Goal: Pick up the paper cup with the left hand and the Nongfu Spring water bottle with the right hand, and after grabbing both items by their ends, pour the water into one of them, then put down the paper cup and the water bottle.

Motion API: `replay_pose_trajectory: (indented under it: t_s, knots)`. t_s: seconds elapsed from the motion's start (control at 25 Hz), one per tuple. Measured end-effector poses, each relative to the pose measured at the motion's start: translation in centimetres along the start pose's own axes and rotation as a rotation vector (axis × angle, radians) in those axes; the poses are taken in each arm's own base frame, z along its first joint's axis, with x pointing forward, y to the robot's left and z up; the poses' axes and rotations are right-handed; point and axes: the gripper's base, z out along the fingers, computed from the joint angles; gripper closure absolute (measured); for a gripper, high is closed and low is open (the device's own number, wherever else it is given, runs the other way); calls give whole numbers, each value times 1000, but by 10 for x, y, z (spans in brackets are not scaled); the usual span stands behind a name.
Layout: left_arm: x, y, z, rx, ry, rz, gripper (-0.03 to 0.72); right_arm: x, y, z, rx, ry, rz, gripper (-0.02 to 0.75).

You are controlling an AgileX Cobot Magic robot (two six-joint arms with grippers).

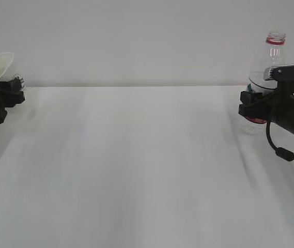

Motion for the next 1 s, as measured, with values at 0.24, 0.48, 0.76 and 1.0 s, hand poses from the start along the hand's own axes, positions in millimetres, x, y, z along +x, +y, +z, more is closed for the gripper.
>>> replay_pose_trajectory:
  t_s: [0.24,0.48,0.76,1.0]
  knots:
    - [21,2,6,-4,53,-2,287,0,0,0,0,0,0,318]
    - [38,3,9,-4,76,-6,289,0,0,0,0,0,0,318]
    - [42,3,11,-1,45,-8,293,0,0,0,0,0,0,318]
    - [42,1,12,35,47,14,219,0,0,0,0,0,0,318]
